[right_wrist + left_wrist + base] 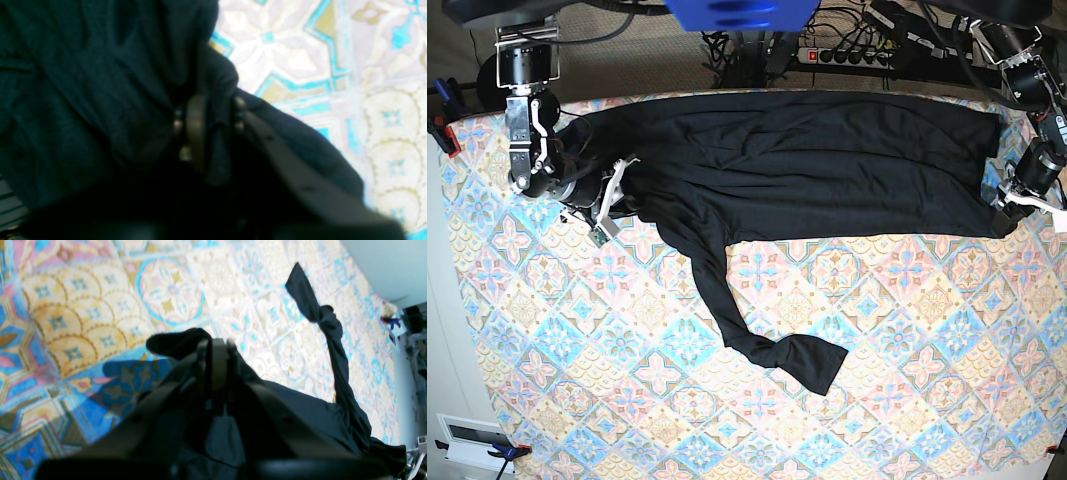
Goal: Layout the t-shirt on the table in an organized manner, then fold the t-shirt properly
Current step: 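Hold the folded shirt edges with both grippers and adjust the right grip, then pull the folded shirt taut with both grippers, stretching it lengthwise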
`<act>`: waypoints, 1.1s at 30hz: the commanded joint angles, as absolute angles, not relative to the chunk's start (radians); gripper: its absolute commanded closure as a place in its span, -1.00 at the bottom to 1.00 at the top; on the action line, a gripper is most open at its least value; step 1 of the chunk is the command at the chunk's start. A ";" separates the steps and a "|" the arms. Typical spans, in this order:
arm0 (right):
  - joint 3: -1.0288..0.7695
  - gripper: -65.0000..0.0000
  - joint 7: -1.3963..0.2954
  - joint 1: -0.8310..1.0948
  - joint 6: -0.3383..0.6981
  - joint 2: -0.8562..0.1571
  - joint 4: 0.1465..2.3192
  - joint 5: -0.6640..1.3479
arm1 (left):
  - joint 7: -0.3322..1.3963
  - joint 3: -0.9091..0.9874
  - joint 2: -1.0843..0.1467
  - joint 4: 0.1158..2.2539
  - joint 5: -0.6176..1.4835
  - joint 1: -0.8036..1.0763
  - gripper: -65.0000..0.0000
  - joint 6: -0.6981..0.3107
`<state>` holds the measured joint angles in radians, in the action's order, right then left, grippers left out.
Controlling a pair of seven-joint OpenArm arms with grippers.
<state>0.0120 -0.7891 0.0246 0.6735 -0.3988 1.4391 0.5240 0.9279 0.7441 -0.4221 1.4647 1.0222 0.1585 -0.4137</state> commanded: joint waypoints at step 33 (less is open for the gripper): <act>-0.285 0.96 -0.835 0.289 0.698 -0.415 1.954 0.676 | 0.957 0.835 -0.453 1.564 1.052 0.171 1.00 -0.529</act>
